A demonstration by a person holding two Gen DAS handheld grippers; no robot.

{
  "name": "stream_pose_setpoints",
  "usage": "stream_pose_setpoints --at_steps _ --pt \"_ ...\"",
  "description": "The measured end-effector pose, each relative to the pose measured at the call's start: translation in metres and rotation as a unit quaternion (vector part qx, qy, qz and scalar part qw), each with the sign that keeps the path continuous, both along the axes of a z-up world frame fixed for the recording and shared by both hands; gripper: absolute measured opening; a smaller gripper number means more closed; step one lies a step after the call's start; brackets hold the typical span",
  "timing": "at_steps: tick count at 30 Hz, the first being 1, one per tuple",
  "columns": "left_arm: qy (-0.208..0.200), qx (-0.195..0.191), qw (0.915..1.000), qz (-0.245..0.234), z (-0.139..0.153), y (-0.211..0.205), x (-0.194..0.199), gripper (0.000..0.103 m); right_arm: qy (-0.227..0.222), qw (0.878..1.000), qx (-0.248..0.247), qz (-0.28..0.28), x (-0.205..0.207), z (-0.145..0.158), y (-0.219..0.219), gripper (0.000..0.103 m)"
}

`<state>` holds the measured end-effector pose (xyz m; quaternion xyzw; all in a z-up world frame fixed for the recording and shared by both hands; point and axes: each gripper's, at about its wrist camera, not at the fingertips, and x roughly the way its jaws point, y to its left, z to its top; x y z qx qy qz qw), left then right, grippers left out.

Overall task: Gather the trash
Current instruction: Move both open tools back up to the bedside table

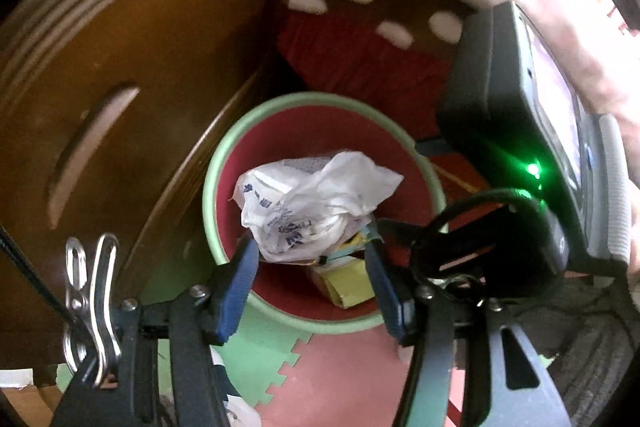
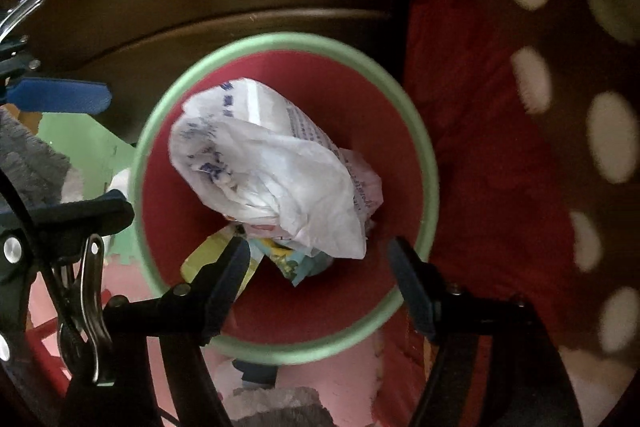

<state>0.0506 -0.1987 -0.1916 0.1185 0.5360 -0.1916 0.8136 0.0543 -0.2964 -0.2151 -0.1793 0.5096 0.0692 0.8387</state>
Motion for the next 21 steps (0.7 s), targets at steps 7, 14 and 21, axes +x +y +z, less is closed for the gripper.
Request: stream_pose_setpoints --at_steps 7,14,21 --pt "-0.023 -0.03 0.999 -0.023 0.045 -0.001 -0.016 0.059 -0.028 0.999 0.0 0.03 -0.028 0.029 0.005 0.074" --pt "-0.072 -0.043 0.996 -0.03 0.098 0.01 -0.033 0.059 -0.06 0.996 0.03 0.06 -0.038 0.066 0.009 0.074" --pt "-0.101 -0.077 0.9919 0.0 0.136 0.035 -0.039 0.059 -0.094 0.989 0.033 0.109 -0.057 0.095 0.021 0.075"
